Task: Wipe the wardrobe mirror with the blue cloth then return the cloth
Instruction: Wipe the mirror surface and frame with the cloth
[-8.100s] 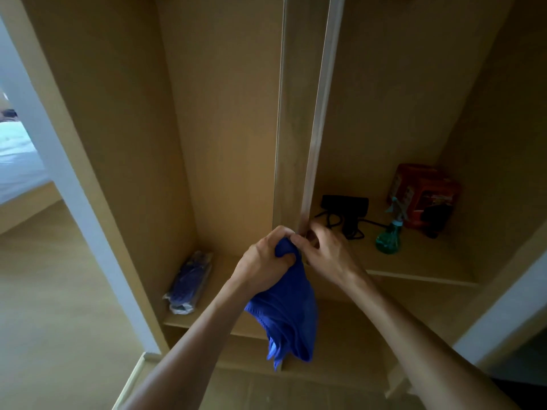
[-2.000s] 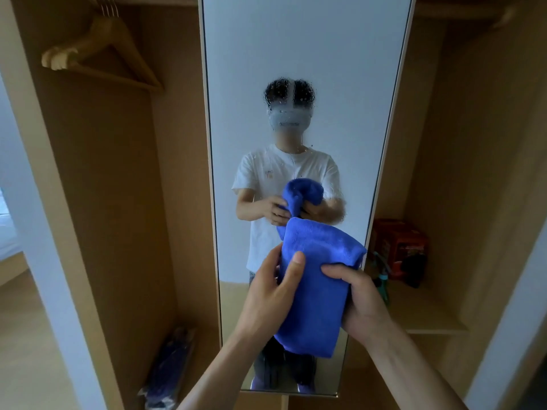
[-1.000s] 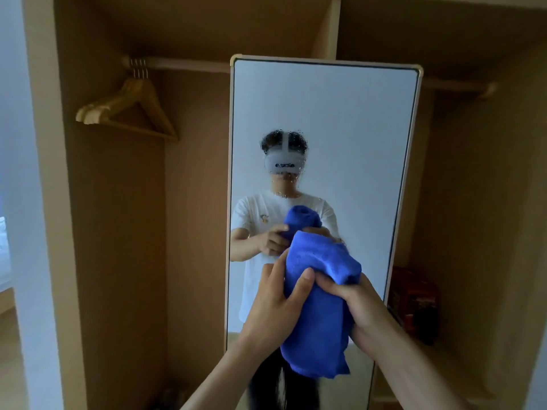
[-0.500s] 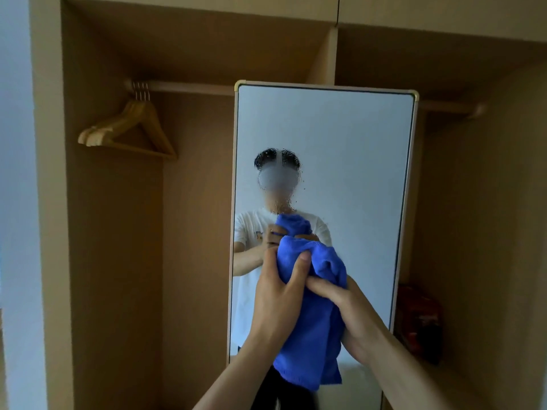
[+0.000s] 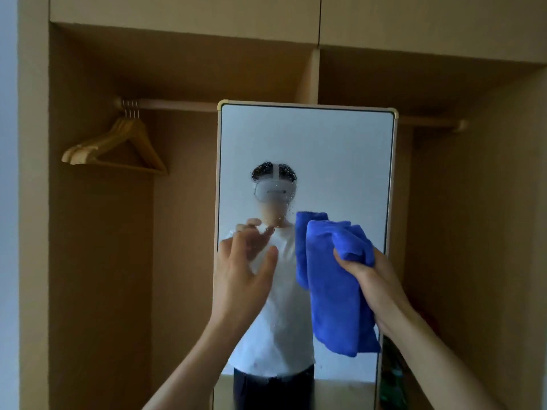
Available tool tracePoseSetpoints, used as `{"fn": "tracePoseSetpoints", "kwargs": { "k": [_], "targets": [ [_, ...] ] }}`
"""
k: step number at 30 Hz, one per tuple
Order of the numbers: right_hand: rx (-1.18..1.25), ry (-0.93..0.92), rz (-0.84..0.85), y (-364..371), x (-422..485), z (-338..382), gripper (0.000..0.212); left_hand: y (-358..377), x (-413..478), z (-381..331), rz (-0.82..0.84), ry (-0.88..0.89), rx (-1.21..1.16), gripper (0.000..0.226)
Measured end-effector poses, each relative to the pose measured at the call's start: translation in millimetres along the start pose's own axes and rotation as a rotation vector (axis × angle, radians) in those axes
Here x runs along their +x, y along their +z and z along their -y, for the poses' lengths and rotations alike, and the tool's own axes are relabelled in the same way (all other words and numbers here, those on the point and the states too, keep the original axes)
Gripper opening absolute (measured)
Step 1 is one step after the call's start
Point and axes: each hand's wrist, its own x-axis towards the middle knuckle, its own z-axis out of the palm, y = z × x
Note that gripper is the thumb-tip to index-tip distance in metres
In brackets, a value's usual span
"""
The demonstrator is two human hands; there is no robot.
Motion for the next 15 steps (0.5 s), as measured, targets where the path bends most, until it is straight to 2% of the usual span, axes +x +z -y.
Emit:
{"fn": "tracePoseSetpoints", "kwargs": {
  "k": [6, 8, 12, 15],
  "targets": [
    [-0.164, -0.052, 0.007, -32.5, 22.1, 10.4, 0.014, -7.5, 18.4, 1.7, -0.017, -0.026, 0.204, 0.065],
    [-0.23, -0.114, -0.019, -35.9, 25.8, 11.6, 0.009, -5.9, 22.8, 3.5, -0.021, -0.016, 0.223, 0.073],
    [-0.265, -0.156, -0.138, -35.9, 27.3, 5.9, 0.023, -1.1, 28.9, 6.3, -0.002, -0.054, 0.235, 0.083],
    [-0.319, -0.181, -0.141, -34.1, 28.2, -2.0, 0.029, 1.3, 31.4, 12.3, -0.001, -0.084, 0.243, 0.088]
  ]
}}
